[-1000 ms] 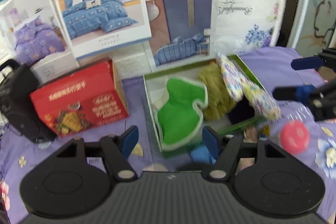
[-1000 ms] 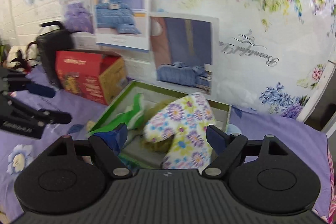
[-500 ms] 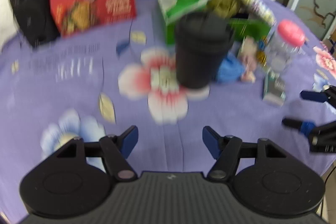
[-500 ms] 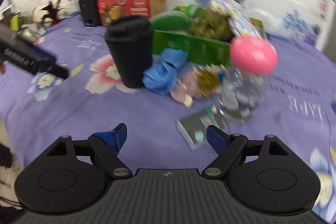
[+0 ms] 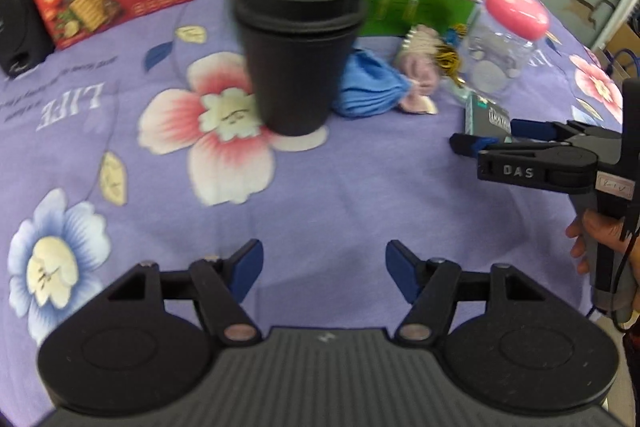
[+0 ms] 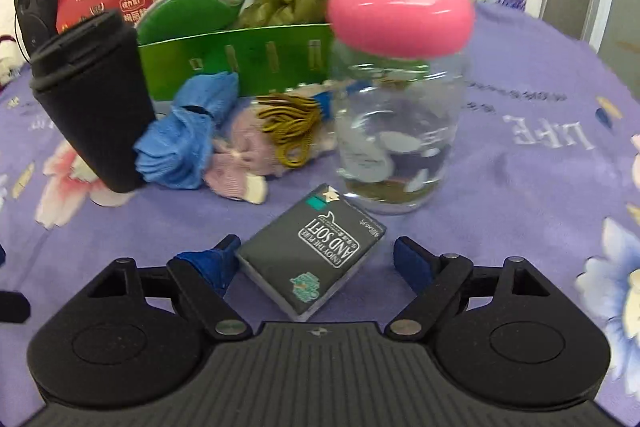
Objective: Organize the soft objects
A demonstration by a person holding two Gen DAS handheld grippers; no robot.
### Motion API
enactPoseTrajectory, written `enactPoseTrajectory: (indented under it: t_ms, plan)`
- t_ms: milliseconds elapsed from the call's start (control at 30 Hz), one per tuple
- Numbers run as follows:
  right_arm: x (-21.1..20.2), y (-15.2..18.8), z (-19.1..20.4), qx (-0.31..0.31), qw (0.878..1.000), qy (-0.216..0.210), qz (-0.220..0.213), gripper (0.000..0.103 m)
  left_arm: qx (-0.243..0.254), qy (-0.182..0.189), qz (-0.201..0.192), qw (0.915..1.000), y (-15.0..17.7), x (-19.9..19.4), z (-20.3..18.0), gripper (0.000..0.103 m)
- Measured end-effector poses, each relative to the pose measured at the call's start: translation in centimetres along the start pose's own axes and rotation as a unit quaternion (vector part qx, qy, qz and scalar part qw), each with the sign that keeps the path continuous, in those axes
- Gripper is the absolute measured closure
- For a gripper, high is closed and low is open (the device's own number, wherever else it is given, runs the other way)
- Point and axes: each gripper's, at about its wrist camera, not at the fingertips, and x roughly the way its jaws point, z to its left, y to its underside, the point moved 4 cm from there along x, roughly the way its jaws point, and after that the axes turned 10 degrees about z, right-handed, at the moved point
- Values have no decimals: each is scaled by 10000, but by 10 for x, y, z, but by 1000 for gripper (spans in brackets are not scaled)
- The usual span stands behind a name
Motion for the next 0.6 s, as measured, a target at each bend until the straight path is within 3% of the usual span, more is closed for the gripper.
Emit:
enactPoseTrajectory:
  t_ms: [100, 267, 433, 500, 600]
  plan:
    - [-10, 12, -37, 206, 9991, 359, 61, 33, 113, 75, 50, 9999, -4, 5, -9, 35]
    - [-41, 38, -113, 1189, 9893, 838, -124, 33, 420, 363, 8, 9985, -9, 7, -29, 35]
    - [-58, 49, -127, 1798, 9819, -254, -535, 33, 1077, 560, -334, 9920, -36, -2, -71, 35]
    - [-49, 46, -124, 1999, 9763, -671, -485, 32, 1295, 577, -483, 9887, -55, -2, -85, 35]
    - [-46, 45, -122, 2012, 9751, -780, -517, 32, 1466, 646, -515, 9857, -85, 7, -97, 35]
